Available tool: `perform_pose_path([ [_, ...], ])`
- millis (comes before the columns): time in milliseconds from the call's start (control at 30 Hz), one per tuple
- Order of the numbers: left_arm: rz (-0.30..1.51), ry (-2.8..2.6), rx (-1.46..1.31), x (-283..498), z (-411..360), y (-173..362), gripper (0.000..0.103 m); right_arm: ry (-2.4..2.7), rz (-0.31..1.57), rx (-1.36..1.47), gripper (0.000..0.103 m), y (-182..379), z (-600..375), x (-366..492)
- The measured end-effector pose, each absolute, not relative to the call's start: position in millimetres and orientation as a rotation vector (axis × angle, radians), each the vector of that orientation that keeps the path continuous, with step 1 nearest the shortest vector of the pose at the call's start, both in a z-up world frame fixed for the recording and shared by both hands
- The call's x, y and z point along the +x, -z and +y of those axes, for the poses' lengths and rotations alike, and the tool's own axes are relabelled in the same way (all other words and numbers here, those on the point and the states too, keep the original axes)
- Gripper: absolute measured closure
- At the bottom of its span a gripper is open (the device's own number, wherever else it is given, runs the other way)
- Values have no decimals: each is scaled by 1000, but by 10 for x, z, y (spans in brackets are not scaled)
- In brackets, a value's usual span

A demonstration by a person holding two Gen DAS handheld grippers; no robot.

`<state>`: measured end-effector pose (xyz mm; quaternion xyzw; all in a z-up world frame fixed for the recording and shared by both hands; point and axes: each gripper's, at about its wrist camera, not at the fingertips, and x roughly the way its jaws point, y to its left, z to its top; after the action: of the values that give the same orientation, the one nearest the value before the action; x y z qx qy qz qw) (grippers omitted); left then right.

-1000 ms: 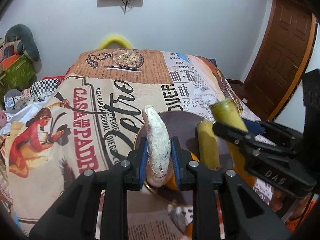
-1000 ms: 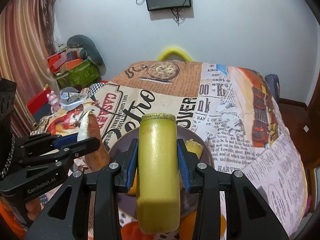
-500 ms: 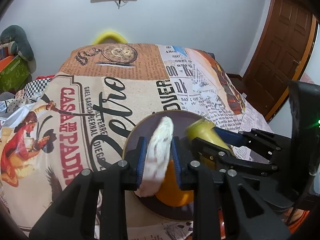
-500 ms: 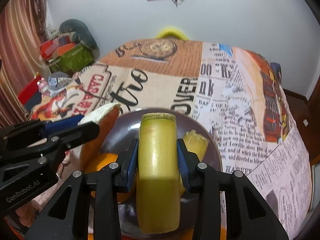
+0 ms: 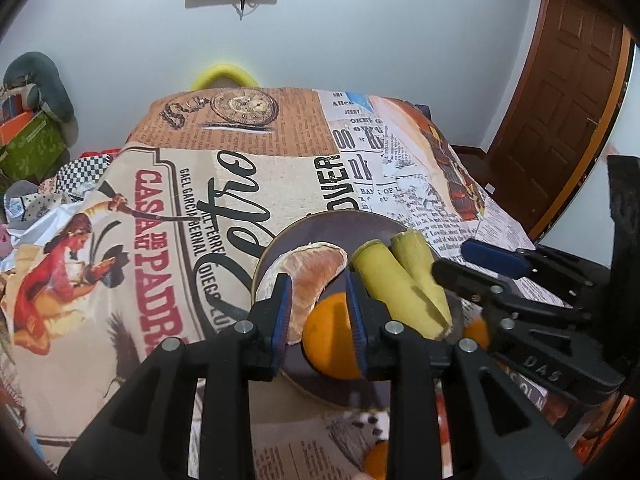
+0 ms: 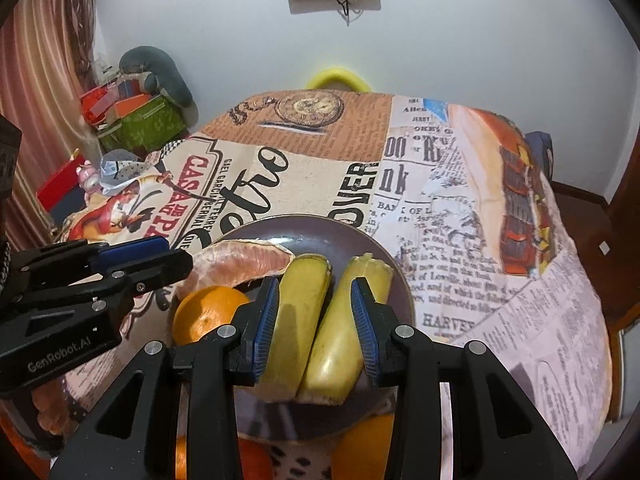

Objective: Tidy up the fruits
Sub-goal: 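Grasp the Dole-sticker orange with the right tool while the left tool moves to the tomato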

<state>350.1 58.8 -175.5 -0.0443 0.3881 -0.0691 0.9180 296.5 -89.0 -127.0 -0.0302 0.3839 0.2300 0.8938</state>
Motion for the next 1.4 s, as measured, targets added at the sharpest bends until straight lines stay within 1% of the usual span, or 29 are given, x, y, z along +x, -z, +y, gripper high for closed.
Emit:
perform_pose_path([
  [100, 782, 139, -81, 3346, 571, 1650, 75, -473, 778, -73, 69, 1160, -960, 2816],
  [167, 772, 134, -77, 3246, 568, 1588, 73, -462, 763, -86, 67, 1094, -1011, 2711],
  [233, 759, 129, -73, 3109, 558, 1517, 67, -451, 747, -86, 64, 1020, -1095, 2573],
  [367, 746, 131, -64, 2829, 531, 1422, 66, -445, 736, -65, 63, 932, -1249, 2350],
  [500, 747, 118, -53, 2583, 492, 1397, 59, -433, 729, -59, 61, 900, -1366, 2147],
  [567, 757, 120, -53, 2510, 460, 1416, 58, -426, 728, -62, 59, 911, -1414, 2063],
  [733, 788, 133, -54, 2401, 298, 1509, 55, -425, 749, -61, 56, 994, -1522, 1952],
  [833, 808, 139, -55, 2393, 199, 1593, 54, -427, 764, -51, 48, 1073, -1597, 1899],
  [1300, 932, 167, -71, 2688, -64, 2148, 54, -442, 873, -33, 47, 1608, -1654, 2167],
  [1367, 944, 169, -75, 2738, -64, 2209, 54, -443, 882, -28, 44, 1663, -1641, 2231],
  [1400, 948, 174, -79, 2758, -63, 2226, 52, -446, 886, -27, 43, 1689, -1630, 2267],
])
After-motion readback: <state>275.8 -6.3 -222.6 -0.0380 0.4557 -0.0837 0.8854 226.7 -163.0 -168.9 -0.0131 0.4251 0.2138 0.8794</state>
